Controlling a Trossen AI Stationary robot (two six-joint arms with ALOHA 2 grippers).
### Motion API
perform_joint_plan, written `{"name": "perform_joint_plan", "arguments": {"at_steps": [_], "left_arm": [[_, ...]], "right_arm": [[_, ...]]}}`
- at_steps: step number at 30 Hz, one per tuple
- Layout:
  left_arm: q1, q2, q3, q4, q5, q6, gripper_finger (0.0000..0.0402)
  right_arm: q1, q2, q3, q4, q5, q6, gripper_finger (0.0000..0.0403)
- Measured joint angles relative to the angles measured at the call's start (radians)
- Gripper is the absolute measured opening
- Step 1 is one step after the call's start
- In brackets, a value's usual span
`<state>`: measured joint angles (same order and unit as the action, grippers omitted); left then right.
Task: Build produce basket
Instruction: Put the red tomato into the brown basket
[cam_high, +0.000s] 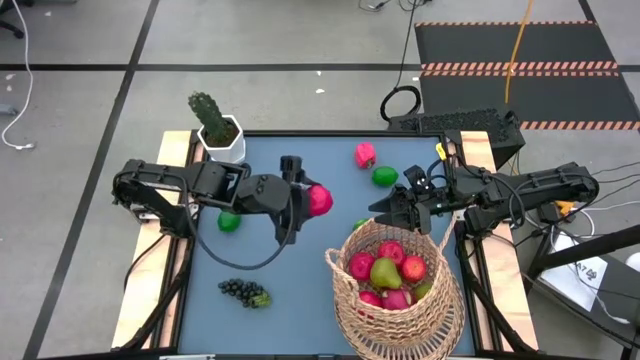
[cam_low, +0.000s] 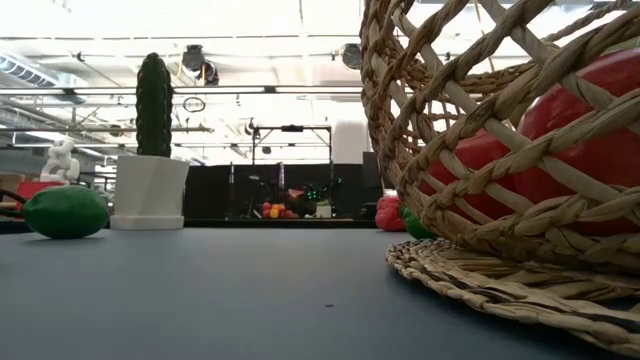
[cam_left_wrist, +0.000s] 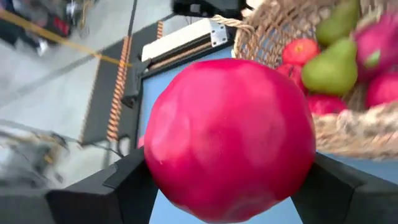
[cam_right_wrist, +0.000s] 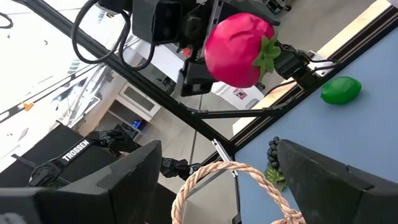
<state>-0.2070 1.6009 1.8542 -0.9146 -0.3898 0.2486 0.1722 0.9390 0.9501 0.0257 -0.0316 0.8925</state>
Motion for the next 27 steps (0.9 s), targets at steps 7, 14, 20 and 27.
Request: {"name": "perform_joint_plan", "arguments": {"at_steps": [7,14,20,27], "left_arm": [[0.000,0.000,0.000,0.000,0.002,-0.316,0.0296],[0.000,0.000,0.000,0.007,0.001,-0.586,0.0296],[0.000,0.000,0.000,0.018,0.001,-0.755,0.0296],[0.000,0.000,0.000,0.137,-0.001,-0.755,0.0296]], "right_arm": [[0.000,0.000,0.000,0.000,0.000,0.000,0.0313],[0.000,0.000,0.000,0.000,0.000,0.001,0.0313],[0.000,0.000,0.000,0.000,0.000,0.003,0.0313],[0.000,0.000,0.000,0.007,0.000,0.003,0.0313]]}}
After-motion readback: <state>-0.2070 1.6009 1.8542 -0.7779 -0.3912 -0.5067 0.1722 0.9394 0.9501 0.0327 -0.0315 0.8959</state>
